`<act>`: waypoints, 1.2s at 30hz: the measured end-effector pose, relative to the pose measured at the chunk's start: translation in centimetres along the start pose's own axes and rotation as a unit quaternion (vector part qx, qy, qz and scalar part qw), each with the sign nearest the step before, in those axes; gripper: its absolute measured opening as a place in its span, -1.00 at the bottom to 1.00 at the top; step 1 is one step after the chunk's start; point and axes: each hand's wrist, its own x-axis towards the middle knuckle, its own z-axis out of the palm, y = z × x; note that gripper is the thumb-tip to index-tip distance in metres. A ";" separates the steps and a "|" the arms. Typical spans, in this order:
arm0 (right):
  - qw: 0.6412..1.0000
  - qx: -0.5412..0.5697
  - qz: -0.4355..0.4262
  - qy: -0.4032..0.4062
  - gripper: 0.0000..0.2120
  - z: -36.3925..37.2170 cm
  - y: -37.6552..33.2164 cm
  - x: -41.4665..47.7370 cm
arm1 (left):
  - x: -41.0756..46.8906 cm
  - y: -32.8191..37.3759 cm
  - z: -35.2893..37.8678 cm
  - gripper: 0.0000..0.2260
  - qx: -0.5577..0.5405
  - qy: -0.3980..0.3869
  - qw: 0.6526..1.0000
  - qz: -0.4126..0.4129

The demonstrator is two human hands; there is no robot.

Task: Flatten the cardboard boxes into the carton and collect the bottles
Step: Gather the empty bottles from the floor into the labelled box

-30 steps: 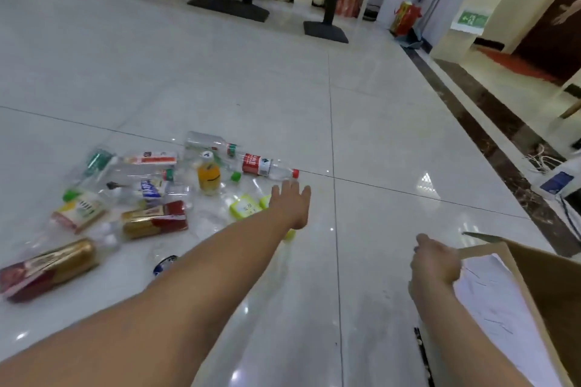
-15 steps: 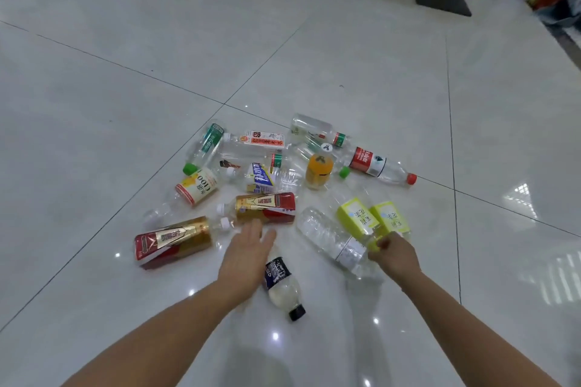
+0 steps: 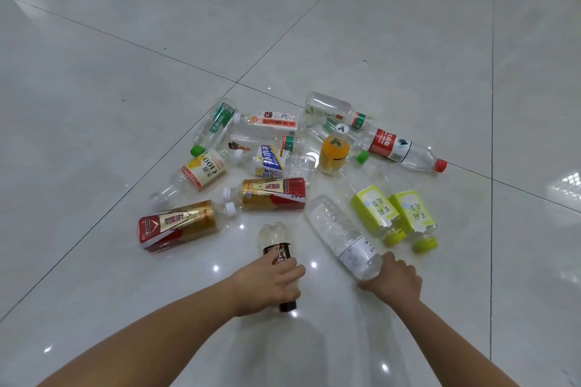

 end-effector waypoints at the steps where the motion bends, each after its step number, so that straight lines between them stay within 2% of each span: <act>1: 0.997 0.064 0.011 -0.035 -0.27 0.4 -0.1 -0.2 | -0.2 0.0 0.0 -0.60 -0.008 -0.021 1.000 -0.002; 3: 0.970 0.225 0.030 -0.089 -0.32 1.3 -0.4 -0.7 | -0.5 0.3 -0.2 -0.63 -0.007 -0.030 1.000 -0.004; 4: 0.949 0.292 0.045 -0.110 -0.33 1.7 -0.7 -1.0 | -0.4 0.8 -0.3 -0.61 -0.030 -0.029 0.999 -0.030; 5: 0.926 0.346 0.066 -0.135 -0.35 2.0 -1.1 -1.3 | -0.1 1.3 -0.8 -0.55 -0.085 -0.031 0.990 -0.109; 6: 0.900 0.395 0.083 -0.164 -0.38 2.3 -1.6 -1.8 | 0.4 1.9 -1.5 -0.50 -0.159 -0.031 0.959 -0.232; 7: 0.875 0.435 0.095 -0.191 -0.45 2.6 -2.0 -2.2 | 1.1 2.7 -2.1 -0.50 -0.242 -0.012 0.897 -0.371; 8: 0.853 0.466 0.101 -0.211 -0.55 3.0 -2.4 -2.6 | 1.7 3.4 -2.5 -0.53 -0.340 0.008 0.803 -0.489; 9: 0.836 0.489 0.104 -0.225 -0.68 3.3 -2.9 -3.3 | 2.1 3.9 -2.6 -0.50 -0.447 0.015 0.694 -0.565; 10: 0.824 0.505 0.106 -0.235 -0.77 3.4 -3.4 -4.0 | 2.7 4.2 -2.4 -0.40 -0.546 -0.002 0.588 -0.596; 11: 0.816 0.516 0.109 -0.237 -0.80 3.4 -3.8 -4.6 | 3.1 4.5 -2.0 -0.30 -0.629 -0.025 0.506 -0.589; 12: 0.811 0.524 0.112 -0.235 -0.82 3.4 -4.1 -5.2 | 3.5 4.7 -1.7 -0.23 -0.694 -0.041 0.447 -0.563; 14: 0.803 0.536 0.117 -0.234 -0.83 3.1 -4.4 -6.0 | 3.9 4.9 -1.7 -0.26 -0.781 -0.030 0.360 -0.509; 16: 0.797 0.542 0.123 -0.235 -0.84 2.6 -4.4 -6.4 | 4.6 4.9 -1.1 -0.39 -0.821 -0.001 0.314 -0.477; 20: 0.771 0.572 0.142 -0.242 -0.80 1.5 -3.8 -6.8 | 5.8 4.3 -2.0 -0.83 -0.820 0.014 0.307 -0.483; 22: 0.741 0.603 0.156 -0.251 -0.80 0.8 -3.5 -7.1 | 6.1 3.8 -3.3 -0.87 -0.828 0.018 0.301 -0.473; 25: 0.698 0.646 0.174 -0.257 -0.81 -0.5 -2.6 -7.6 | 6.7 3.7 -6.0 -0.82 -0.841 0.016 0.309 -0.443; 27: 0.679 0.668 0.184 -0.243 -0.81 -1.5 -1.5 -8.0 | 7.5 4.0 -8.0 -0.81 -0.845 0.010 0.331 -0.419; 32: 0.623 0.735 0.203 -0.176 -0.80 -4.3 2.6 -9.9 | 11.1 6.2 -13.4 -0.87 -0.837 -0.017 0.421 -0.350; 36: 0.579 0.779 0.221 -0.095 -0.82 -7.3 7.8 -12.8 | 14.1 10.3 -18.1 -0.83 -0.842 -0.055 0.462 -0.272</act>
